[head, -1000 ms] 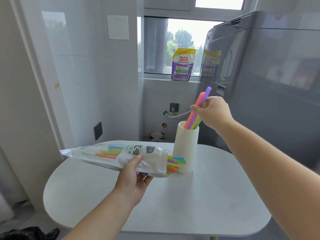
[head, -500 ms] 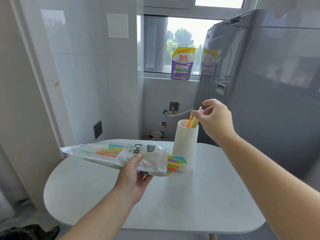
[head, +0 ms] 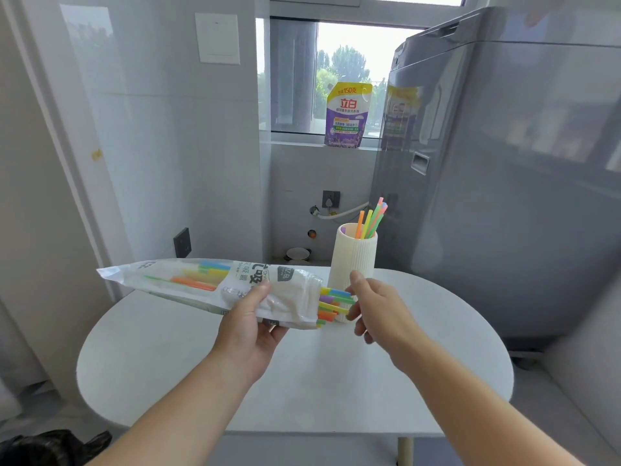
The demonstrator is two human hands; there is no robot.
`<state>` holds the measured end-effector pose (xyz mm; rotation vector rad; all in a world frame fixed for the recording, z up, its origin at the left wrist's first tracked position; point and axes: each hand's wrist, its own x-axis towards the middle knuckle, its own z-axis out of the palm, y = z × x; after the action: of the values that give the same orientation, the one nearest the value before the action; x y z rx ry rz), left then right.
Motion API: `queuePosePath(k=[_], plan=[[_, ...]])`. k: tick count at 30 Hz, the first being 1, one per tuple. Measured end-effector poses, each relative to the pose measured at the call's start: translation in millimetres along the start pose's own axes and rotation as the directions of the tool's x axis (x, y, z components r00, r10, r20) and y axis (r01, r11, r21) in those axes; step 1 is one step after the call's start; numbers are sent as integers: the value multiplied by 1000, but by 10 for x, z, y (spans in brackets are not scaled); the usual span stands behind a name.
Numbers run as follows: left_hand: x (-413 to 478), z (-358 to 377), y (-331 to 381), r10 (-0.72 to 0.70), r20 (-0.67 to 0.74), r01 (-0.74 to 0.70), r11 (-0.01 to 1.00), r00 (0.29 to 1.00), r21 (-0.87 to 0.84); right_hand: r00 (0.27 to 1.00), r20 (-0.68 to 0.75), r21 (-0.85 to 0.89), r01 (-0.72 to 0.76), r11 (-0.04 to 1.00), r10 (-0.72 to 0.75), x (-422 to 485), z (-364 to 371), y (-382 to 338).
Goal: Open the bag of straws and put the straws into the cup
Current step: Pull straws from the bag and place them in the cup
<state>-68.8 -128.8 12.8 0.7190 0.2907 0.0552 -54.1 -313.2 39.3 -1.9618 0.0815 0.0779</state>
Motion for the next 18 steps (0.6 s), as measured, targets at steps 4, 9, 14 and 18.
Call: queuePosePath(k=[4, 9, 14, 18], plan=[[-19, 20, -17, 15, 31, -17, 999, 999, 51, 997, 24, 68, 71, 995, -72, -41, 81, 48], [-41, 1, 15, 24, 29, -25, 998, 999, 52, 998, -7, 146, 68, 987, -68, -12, 47, 29], [-50, -7, 26, 30, 41, -33, 998, 999, 55, 998, 49, 280, 23, 960, -39, -42, -23, 19], [-62, 19, -10, 34, 60, -38, 997, 998, 69, 991, 108, 246, 50, 968, -78, -52, 9, 54]])
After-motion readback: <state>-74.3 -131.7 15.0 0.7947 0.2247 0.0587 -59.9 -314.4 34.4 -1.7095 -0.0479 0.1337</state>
